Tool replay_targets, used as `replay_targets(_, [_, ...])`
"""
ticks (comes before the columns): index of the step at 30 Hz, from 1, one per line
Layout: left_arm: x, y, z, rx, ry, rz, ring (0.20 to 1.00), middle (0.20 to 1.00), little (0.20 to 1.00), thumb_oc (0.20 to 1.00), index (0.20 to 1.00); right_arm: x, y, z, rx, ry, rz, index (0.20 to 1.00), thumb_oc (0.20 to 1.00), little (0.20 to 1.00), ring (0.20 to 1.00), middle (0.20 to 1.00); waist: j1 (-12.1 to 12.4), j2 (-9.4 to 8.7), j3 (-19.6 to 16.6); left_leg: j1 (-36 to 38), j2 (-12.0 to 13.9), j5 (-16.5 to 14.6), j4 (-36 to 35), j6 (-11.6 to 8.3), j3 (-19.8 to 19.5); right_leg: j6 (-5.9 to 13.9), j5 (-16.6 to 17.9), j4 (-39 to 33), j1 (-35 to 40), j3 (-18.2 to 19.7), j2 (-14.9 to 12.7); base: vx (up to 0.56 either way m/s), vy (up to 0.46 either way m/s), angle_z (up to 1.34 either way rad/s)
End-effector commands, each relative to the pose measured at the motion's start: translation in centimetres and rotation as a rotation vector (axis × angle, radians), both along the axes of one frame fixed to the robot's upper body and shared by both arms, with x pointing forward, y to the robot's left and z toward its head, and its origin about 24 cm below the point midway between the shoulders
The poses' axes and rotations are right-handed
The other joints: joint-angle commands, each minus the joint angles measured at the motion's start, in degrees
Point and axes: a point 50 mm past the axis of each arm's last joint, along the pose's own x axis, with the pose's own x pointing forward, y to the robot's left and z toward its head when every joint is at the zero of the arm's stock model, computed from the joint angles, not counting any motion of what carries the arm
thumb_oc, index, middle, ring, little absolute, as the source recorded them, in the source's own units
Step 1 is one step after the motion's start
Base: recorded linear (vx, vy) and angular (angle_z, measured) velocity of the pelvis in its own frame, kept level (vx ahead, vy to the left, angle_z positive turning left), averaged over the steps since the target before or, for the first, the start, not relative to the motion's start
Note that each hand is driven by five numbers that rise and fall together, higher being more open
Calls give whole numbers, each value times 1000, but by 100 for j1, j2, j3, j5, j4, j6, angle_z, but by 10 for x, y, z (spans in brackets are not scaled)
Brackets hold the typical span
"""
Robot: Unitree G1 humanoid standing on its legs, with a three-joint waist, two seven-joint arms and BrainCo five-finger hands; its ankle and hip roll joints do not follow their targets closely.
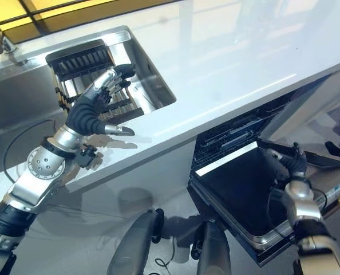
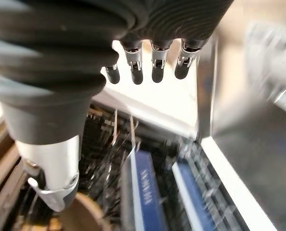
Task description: Pick up plates and place into dishwasher.
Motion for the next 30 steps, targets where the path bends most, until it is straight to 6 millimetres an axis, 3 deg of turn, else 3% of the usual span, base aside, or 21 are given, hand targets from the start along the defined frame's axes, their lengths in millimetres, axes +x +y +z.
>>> replay_targets(1, [-1,6,-15,-109,-10,35,1000,1000,1000,1000,1000,-8,1,19,-133,-162,-61,1000,1000,1000,1000,1000,-434,47,-69,673,90,-805,-143,475,207,-156,602,-540,404,321,305,-14,63,-15])
replay_targets(5, [-5,9,-24,-110,1,45,1000,1000,1000,1000,1000,-29,2,-6,-51,-129,-105,1000,1000,1000,1000,1000,-598,54,-98,860,77,-796,-307,476,308,-119,652,-726,521,425,378,4,46,-12])
replay_targets(12, [-5,12,-19,-131,-19,47,1000,1000,1000,1000,1000,-55,-13,-41,49,-60,-324,1000,1000,1000,1000,1000,-642,112,-96,855,103,-842,-291,485,401,-143,600,-692,480,421,417,-8,0,-3])
replay_targets(17, [-4,4,-18,-123,-13,20,1000,1000,1000,1000,1000,-77,-24,-85,355,20,-453,1000,1000,1000,1000,1000,-491,256,-22,675,3,-949,-17,513,260,-228,469,-420,363,387,374,-9,-17,6])
replay_targets(25, [-1,-11,-15,-125,-9,-38,1000,1000,1000,1000,1000,-77,-8,-120,807,6,-577,1000,1000,1000,1000,1000,-260,519,97,370,-138,-1030,380,484,130,-363,225,130,54,302,300,-26,-18,-2])
replay_targets(30, [0,-25,-17,-139,1,-89,1000,1000,1000,1000,1000,-40,8,-108,948,-87,-407,1000,1000,1000,1000,1000,-123,721,148,263,-279,-1020,538,430,39,-419,161,339,-67,308,263,-3,1,5])
